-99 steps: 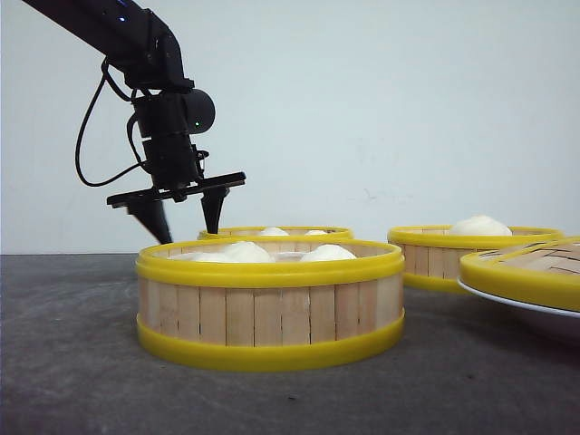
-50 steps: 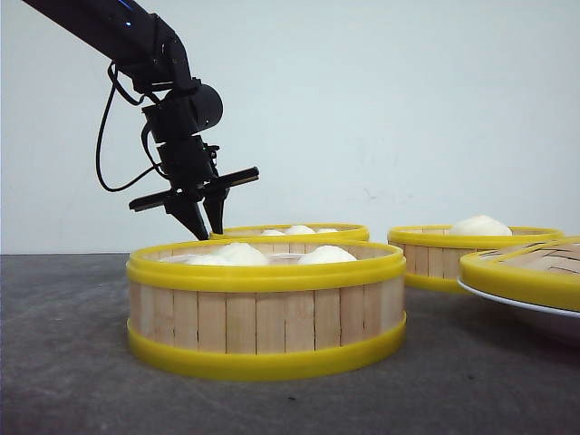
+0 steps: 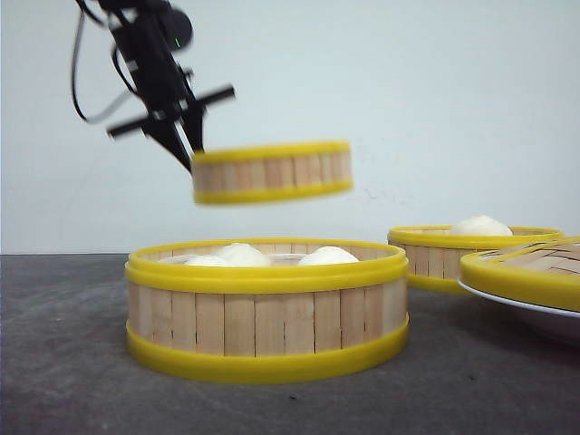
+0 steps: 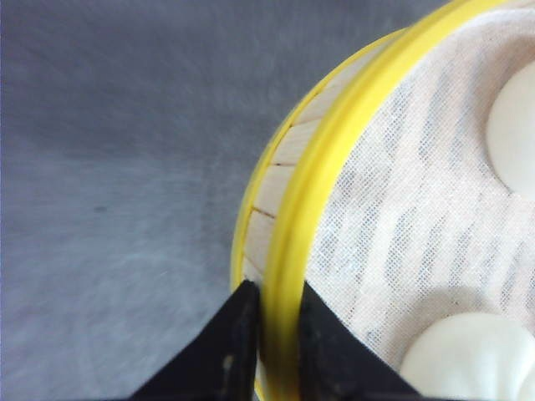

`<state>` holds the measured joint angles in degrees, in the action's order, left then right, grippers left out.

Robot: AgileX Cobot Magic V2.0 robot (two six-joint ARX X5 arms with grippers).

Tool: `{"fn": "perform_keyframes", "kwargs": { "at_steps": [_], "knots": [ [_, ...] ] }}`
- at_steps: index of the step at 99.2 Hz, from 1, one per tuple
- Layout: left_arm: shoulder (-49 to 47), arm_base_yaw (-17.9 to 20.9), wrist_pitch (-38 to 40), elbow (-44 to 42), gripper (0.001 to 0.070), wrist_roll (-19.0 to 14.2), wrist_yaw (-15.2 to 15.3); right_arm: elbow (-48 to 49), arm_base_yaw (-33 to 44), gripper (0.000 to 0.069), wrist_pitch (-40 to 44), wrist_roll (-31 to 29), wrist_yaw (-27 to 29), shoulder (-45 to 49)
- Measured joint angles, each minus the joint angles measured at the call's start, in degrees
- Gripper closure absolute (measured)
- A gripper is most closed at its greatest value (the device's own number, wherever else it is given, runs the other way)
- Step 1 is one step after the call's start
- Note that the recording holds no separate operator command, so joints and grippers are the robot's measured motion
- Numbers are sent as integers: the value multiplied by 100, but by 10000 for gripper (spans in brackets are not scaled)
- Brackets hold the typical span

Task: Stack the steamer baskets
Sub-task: 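Grip the basket rim with the left gripper and lift it over the front basket, then lower the held basket onto the front basket and open the left gripper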

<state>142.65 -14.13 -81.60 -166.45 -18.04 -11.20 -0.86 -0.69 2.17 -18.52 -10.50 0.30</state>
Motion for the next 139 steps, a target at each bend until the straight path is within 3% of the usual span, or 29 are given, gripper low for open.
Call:
{"fn": "perform_keyframes", "kwargs": {
  "at_steps": [8, 19, 40, 54, 62, 77, 83, 100, 139],
  "knots": [
    [-33, -26, -46, -201, 676, 181, -127, 0, 0, 680, 201, -59, -4, 0],
    [-94, -105, -46, -219, 676, 216, -691, 0, -2, 680, 398, -262, -17, 0],
    [-431, -369, -52, -219, 678, 302, -728, 0, -2, 680, 422, -752, -352, 0],
    [-1036, -372, -55, 151, 678, 343, -715, 0, 0, 680, 452, -881, -474, 0],
    [-1596, -365, -59, 933, 678, 356, -651, 0, -2, 680, 452, -907, -476, 0],
    [-2509, -527, -59, 2708, 679, 739, 87, 0, -2, 680, 452, -942, -481, 0],
    [-2734, -577, -59, 3379, 679, 942, 214, 0, -2, 680, 457, -942, -481, 0],
    [-2830, -671, -61, 4358, 679, 1143, 192, 0, -2, 680, 535, -944, -474, 0],
    [-2872, -1082, -17, 5576, 679, 1329, 92, 0, 0, 680, 667, -942, -640, 0]
  ]
}}
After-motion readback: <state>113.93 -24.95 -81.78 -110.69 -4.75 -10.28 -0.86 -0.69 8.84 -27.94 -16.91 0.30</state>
